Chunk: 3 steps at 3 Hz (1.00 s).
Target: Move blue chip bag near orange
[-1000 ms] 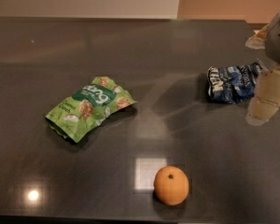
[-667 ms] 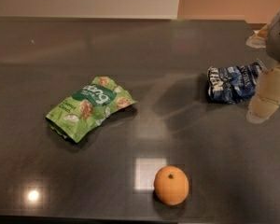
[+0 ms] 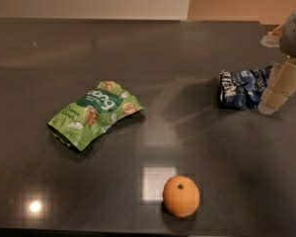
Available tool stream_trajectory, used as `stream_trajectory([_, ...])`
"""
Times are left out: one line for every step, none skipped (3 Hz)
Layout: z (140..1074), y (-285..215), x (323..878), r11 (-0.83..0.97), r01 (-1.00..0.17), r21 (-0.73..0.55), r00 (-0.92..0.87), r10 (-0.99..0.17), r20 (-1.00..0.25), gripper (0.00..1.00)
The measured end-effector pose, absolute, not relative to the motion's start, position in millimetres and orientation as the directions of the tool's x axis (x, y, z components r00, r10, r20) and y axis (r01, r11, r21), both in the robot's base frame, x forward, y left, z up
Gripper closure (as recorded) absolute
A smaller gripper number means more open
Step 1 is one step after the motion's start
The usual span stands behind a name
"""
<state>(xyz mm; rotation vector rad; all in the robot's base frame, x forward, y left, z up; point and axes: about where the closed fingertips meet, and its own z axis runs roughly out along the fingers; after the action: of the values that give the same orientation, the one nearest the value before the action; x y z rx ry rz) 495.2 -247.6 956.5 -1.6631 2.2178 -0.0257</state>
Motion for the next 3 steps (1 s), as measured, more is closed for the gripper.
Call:
stream_trajectory([939, -267, 521, 0.318, -0.920, -0.230, -0.248, -0.925, -0.287, 0.00])
stream_trajectory([929, -278, 536, 0.325, -0.918, -0.228, -0.255, -0.922, -0.291, 0.00])
stream_trajectory([918, -287, 549, 0.322, -0.922, -0.218, -0.257, -0.925, -0.281, 0.00])
